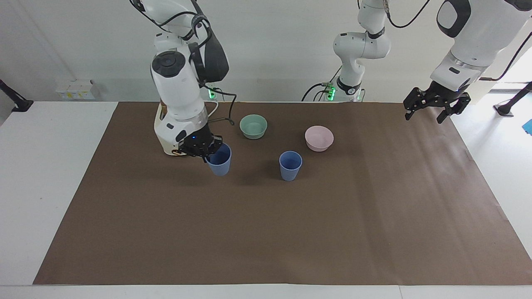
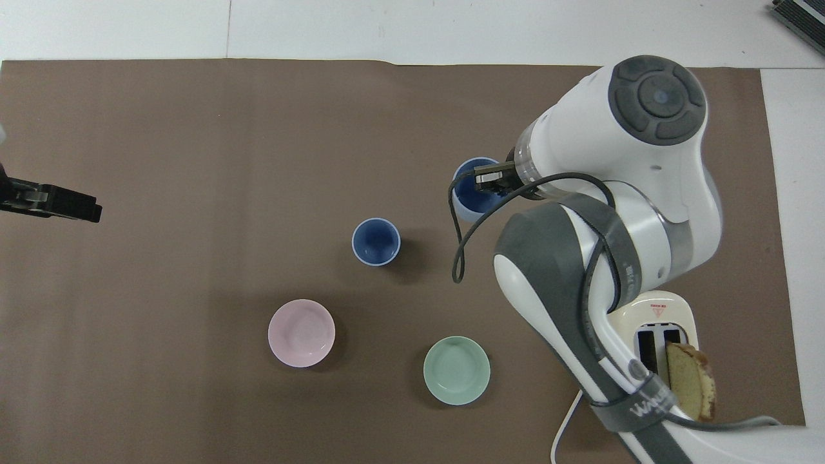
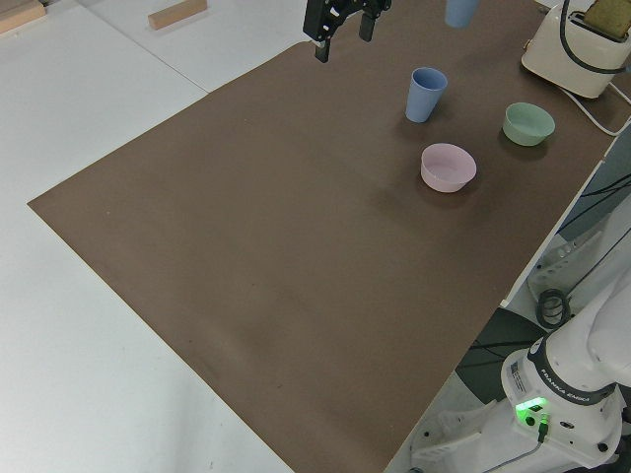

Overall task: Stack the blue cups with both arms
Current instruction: 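Carry the held blue cup over the center blue cup with the right gripper, then lower the blue cup into the center cup and open the right gripper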

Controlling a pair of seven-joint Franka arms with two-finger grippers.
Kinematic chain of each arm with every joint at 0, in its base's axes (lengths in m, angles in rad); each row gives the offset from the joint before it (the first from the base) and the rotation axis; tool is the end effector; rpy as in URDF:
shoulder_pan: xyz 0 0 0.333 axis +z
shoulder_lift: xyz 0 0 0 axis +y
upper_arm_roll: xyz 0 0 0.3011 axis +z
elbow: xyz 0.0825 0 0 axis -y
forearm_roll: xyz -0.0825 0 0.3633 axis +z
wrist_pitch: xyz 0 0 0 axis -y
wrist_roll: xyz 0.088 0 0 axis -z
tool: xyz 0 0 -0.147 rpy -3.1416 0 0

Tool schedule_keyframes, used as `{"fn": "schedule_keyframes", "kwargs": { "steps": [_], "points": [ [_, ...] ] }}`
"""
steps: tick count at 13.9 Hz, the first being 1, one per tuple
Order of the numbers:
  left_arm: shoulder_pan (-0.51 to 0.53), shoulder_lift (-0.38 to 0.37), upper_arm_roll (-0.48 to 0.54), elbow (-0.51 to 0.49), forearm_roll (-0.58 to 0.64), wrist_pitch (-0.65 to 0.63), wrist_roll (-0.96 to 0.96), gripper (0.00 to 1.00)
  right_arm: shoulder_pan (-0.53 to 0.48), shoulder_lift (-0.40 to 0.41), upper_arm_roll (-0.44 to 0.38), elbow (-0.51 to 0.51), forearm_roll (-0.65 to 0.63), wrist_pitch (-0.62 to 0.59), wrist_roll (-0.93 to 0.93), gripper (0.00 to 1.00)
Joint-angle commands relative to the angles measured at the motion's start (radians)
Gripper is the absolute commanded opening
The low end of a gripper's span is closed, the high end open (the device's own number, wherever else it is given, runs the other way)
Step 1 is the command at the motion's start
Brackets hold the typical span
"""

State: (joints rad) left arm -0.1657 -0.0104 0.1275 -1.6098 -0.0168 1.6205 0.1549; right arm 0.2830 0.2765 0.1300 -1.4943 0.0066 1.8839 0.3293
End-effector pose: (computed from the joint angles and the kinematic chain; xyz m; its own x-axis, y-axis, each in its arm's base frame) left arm 0.5355 -0.0226 0.5619 0.9813 -0.1910 0.0235 -0.1914 -0.9814 0.0147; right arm 0.5870 0.2492 0.4740 0.9929 0.0710 0.0952 0.0785 -0.9940 -0.0768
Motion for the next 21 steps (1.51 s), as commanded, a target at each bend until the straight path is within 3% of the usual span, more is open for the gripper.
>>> {"fn": "schedule_keyframes", "kwargs": {
  "steps": [1,4,8,21],
  "points": [
    [0.012,0.012,-0.009,0.028,0.023,-0.019,0.008,1.00,0.060,0.055,-0.004,0.109,-0.007,-0.045,0.100,0.00],
    [0.012,0.007,-0.009,0.024,0.023,-0.018,0.011,1.00,0.096,0.076,0.002,0.154,-0.007,-0.054,0.157,0.00],
    [0.014,0.006,-0.009,0.022,0.023,-0.018,0.014,1.00,0.191,0.162,-0.001,0.235,-0.008,-0.049,0.330,0.00],
    [0.014,0.004,-0.009,0.021,0.021,-0.016,0.018,1.00,0.226,0.190,0.002,0.129,-0.028,0.014,0.352,0.00]
  ]
}}
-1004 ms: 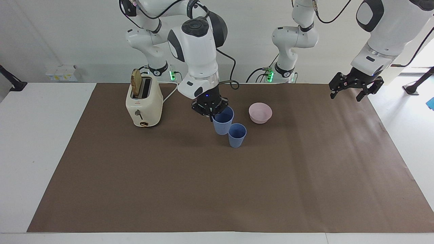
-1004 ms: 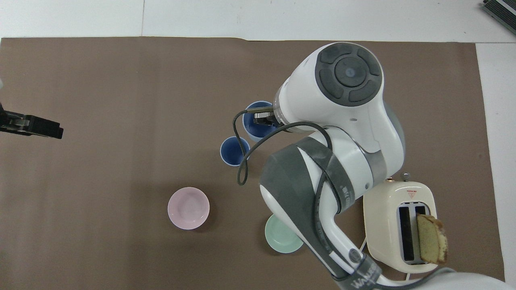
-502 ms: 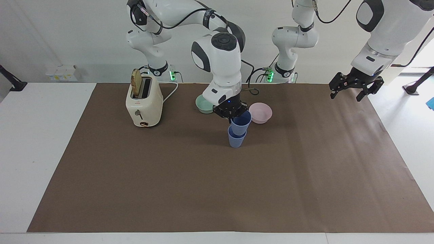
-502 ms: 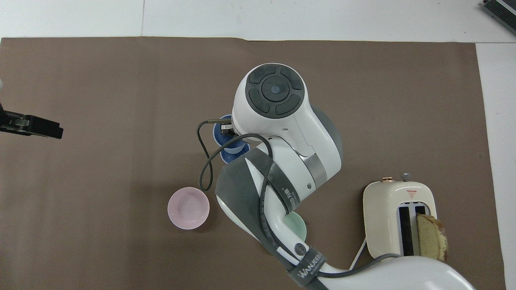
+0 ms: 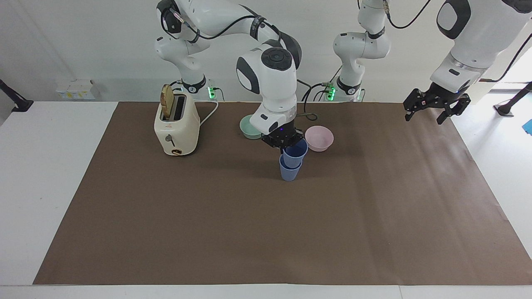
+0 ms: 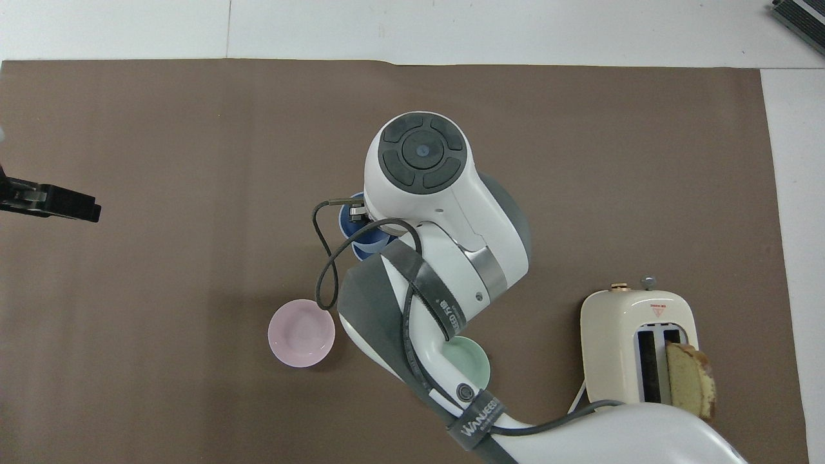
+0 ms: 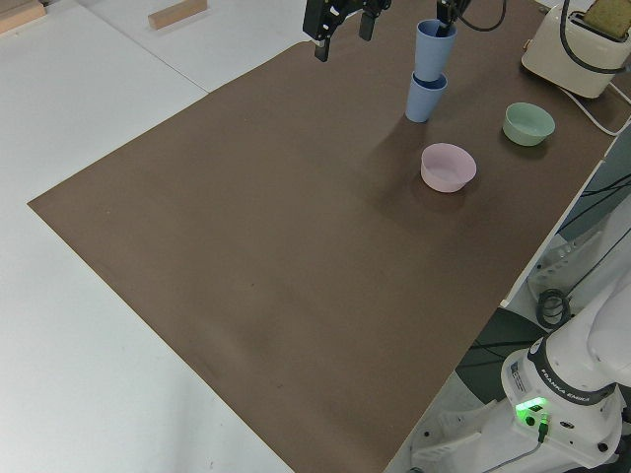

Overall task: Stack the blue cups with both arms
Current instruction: 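Lower the blue cup into the center cup and open the right gripper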

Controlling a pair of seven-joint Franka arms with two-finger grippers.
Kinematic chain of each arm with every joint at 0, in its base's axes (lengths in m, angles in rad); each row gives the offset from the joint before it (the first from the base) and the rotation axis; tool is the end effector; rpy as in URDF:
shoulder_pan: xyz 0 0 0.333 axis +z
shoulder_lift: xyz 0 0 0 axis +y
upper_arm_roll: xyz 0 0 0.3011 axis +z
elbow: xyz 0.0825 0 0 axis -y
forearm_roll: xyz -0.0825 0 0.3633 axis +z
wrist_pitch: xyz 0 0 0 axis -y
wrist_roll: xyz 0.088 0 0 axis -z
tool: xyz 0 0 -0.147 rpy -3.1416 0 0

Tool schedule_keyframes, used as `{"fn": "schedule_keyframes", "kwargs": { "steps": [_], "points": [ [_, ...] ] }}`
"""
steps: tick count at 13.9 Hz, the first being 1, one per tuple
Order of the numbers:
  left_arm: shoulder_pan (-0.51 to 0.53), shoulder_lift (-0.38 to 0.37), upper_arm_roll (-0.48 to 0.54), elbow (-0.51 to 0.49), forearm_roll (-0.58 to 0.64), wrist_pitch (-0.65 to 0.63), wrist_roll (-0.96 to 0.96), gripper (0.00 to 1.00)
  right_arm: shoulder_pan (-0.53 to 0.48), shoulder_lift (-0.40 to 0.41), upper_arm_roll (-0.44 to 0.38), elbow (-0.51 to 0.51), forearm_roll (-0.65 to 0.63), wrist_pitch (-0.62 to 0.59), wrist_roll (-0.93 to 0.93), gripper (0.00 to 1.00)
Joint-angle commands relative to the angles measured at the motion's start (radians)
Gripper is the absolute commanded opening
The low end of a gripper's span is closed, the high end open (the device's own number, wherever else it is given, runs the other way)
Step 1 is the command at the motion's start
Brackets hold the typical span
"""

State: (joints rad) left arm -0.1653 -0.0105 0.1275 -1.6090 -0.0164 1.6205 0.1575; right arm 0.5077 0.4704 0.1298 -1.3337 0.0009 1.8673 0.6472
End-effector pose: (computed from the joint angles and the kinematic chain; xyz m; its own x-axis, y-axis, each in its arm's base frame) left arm 0.5356 -0.0223 0.5623 0.9809 -0.1932 0.0244 -0.1936 -0.9810 0.0141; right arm 0.5545 0.3926 0.4213 0.9995 -0.0266 0.0171 -0.0250 -0.9958 -0.0875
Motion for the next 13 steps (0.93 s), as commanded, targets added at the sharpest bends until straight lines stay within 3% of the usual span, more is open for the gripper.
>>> {"fn": "schedule_keyframes", "kwargs": {
  "steps": [1,13],
  "points": [
    [0.012,0.004,-0.009,0.020,0.021,-0.016,0.016,1.00,0.002,-0.006,0.002,-0.036,-0.022,0.030,0.034,0.00],
    [0.010,0.004,-0.009,0.018,0.021,-0.018,0.010,1.00,-0.004,-0.003,0.001,-0.144,-0.024,0.124,0.034,0.00]
  ]
}}
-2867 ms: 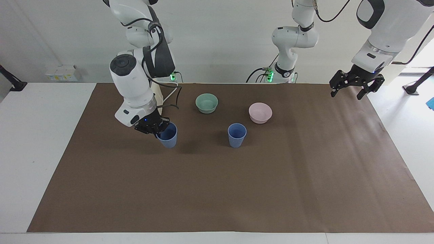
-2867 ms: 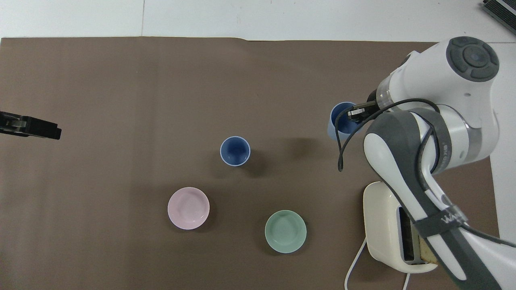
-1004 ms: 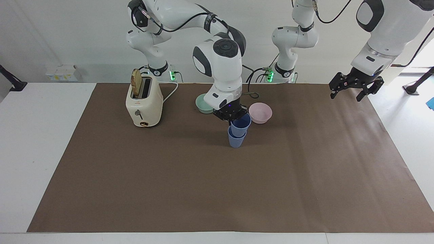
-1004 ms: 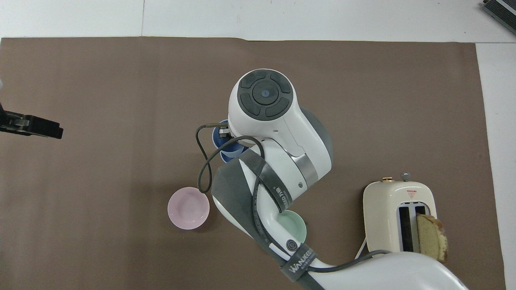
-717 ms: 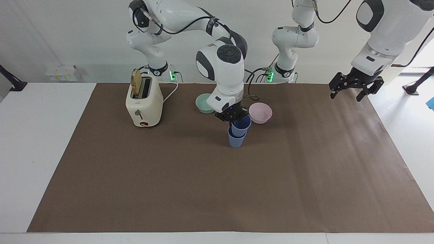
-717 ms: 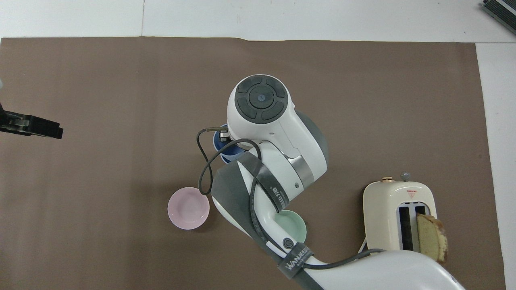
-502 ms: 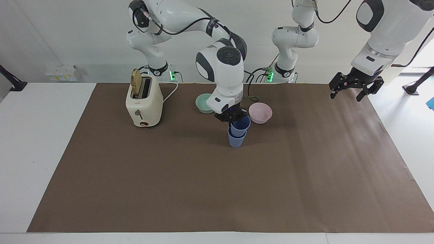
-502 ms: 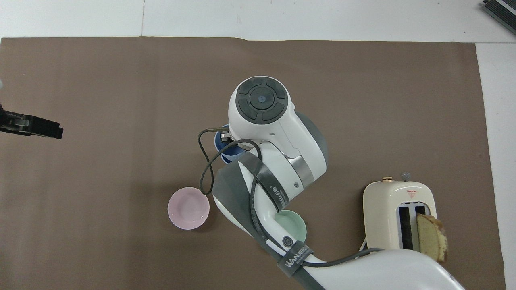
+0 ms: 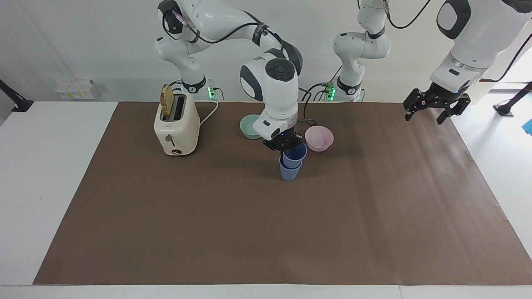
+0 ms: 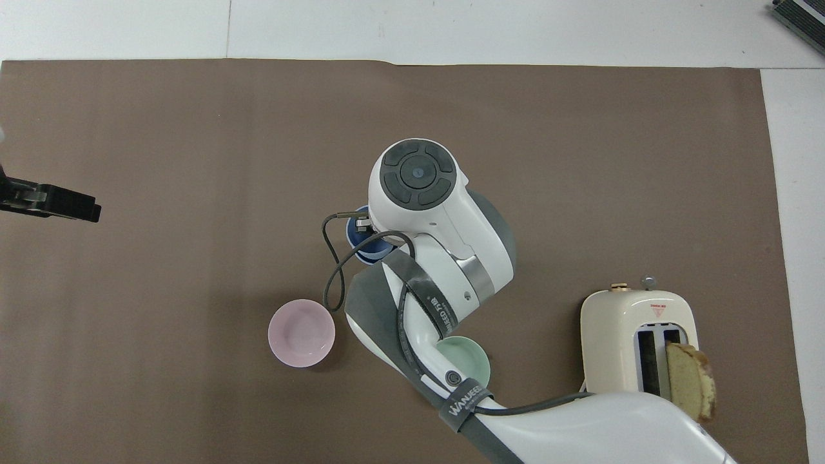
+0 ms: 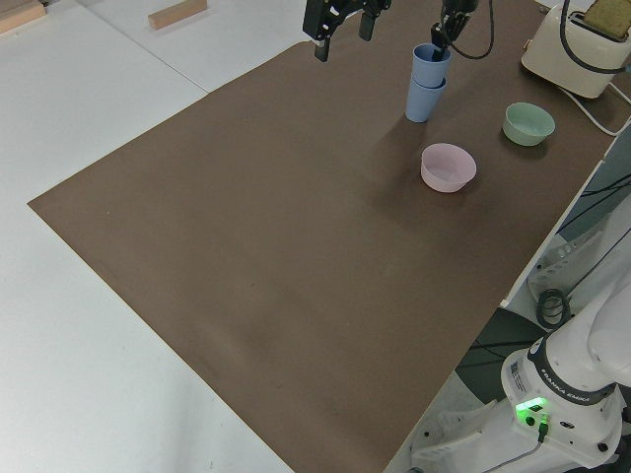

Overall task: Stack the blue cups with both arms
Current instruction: 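Lower the blue cup into the center cup and open the right gripper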

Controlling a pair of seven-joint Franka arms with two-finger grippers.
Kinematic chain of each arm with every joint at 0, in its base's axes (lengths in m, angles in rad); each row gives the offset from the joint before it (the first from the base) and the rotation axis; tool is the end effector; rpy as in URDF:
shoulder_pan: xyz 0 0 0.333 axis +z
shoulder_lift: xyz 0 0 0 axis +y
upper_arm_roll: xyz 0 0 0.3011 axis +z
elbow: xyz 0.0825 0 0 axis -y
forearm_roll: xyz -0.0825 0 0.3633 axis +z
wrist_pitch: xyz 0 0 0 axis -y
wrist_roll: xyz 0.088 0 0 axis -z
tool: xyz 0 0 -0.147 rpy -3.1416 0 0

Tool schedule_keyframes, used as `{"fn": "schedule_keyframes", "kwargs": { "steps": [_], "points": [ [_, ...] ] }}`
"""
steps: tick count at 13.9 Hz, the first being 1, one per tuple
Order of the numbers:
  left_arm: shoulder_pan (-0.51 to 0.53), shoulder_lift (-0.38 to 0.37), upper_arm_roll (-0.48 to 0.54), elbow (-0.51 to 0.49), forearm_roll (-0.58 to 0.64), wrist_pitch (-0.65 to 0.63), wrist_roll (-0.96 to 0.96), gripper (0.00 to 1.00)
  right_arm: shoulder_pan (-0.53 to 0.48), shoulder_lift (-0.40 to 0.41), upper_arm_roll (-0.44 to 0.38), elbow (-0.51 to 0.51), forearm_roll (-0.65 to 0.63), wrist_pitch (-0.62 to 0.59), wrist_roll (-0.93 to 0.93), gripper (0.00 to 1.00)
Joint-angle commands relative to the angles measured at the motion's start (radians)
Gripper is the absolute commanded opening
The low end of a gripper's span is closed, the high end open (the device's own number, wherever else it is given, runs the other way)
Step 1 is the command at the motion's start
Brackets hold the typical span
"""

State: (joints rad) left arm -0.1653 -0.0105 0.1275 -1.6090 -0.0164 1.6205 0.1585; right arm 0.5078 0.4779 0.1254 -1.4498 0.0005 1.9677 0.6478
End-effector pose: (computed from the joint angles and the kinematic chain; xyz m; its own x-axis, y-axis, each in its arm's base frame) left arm 0.5356 -0.0223 0.5623 0.9807 -0.1942 0.0244 -0.1946 -0.9808 0.0141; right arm 0.5506 0.3898 0.3715 0.9996 -0.0299 -0.0006 -0.0299 -0.9969 -0.0723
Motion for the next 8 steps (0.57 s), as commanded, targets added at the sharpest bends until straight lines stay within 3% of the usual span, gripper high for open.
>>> {"fn": "schedule_keyframes", "kwargs": {
  "steps": [1,2,3,5,8],
  "points": [
    [0.010,0.004,-0.009,0.020,0.021,-0.017,0.009,1.00,-0.005,-0.010,0.005,-0.027,-0.020,0.023,0.035,0.02],
    [0.010,0.004,-0.009,0.020,0.021,-0.017,0.009,1.00,-0.008,-0.010,0.005,-0.027,-0.017,0.023,0.035,0.47],
    [0.010,0.004,-0.009,0.020,0.021,-0.017,0.009,1.00,-0.011,-0.010,0.005,-0.027,-0.017,0.023,0.035,0.59],
    [0.010,0.006,-0.009,0.020,0.021,-0.017,0.007,1.00,-0.009,-0.010,0.005,-0.021,-0.019,0.020,0.044,1.00],
    [0.010,0.006,-0.009,0.020,0.021,-0.017,0.007,1.00,-0.024,-0.030,-0.006,0.020,-0.014,0.001,0.069,1.00]
  ]
}}
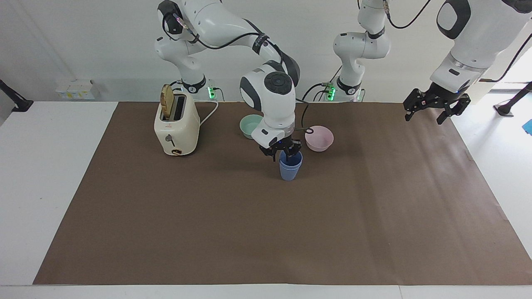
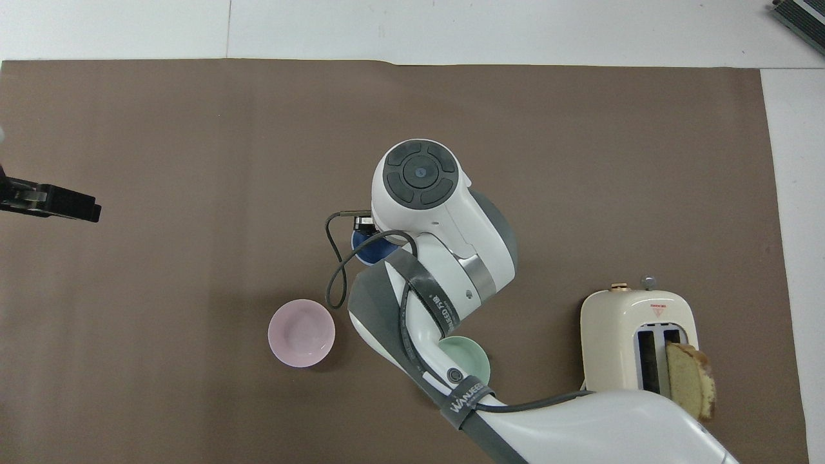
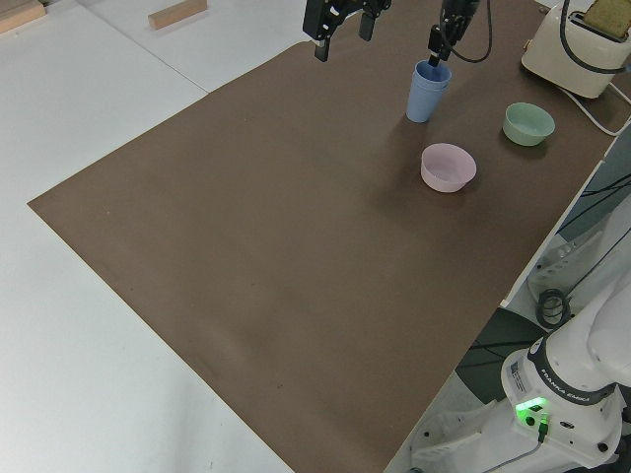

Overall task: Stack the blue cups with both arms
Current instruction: 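Lower the blue cup into the center cup and open the right gripper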

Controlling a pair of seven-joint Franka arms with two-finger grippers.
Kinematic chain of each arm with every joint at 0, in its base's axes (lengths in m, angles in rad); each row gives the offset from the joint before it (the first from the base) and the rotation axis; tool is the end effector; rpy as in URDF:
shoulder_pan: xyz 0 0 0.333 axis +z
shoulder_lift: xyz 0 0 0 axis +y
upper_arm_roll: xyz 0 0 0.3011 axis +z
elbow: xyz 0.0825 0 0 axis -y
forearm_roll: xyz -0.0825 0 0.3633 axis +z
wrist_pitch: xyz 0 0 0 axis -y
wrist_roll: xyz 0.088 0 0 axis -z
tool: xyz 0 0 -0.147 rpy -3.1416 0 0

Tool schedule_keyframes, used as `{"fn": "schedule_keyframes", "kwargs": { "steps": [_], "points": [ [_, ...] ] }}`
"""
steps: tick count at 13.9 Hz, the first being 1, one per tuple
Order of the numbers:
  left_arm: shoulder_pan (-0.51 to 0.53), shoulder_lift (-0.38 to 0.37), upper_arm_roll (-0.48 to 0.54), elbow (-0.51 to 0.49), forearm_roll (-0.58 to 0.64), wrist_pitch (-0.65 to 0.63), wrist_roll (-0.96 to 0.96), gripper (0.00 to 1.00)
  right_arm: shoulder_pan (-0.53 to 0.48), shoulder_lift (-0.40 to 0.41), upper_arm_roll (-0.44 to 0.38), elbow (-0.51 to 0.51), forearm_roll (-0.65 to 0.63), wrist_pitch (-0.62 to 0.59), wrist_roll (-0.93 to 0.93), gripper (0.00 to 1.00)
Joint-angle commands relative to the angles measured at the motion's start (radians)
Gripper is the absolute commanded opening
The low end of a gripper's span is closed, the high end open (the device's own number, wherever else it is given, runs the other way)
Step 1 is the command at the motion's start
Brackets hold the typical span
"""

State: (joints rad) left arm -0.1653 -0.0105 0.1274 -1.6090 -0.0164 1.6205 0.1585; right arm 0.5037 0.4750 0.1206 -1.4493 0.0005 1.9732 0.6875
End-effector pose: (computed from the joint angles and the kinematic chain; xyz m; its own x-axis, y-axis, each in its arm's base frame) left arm 0.5356 -0.0223 0.5623 0.9806 -0.1943 0.0244 -0.1947 -0.9808 0.0141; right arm 0.5545 0.3857 0.3741 0.9969 -0.0782 0.0048 -0.0776 -0.9941 -0.0757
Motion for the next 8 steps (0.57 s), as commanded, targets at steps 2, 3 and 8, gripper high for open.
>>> {"fn": "schedule_keyframes", "kwargs": {
  "steps": [2,3,8],
  "points": [
    [0.010,0.006,-0.009,0.020,0.021,-0.018,0.007,1.00,-0.060,-0.064,-0.001,0.036,-0.017,-0.062,0.020,1.00],
    [0.010,0.006,-0.009,0.020,0.021,-0.018,0.007,1.00,-0.076,-0.087,-0.001,0.038,-0.017,-0.085,0.017,1.00],
    [0.010,0.006,-0.009,0.020,0.021,-0.018,0.006,1.00,-0.151,-0.156,-0.009,0.093,-0.027,-0.296,-0.153,1.00]
  ]
}}
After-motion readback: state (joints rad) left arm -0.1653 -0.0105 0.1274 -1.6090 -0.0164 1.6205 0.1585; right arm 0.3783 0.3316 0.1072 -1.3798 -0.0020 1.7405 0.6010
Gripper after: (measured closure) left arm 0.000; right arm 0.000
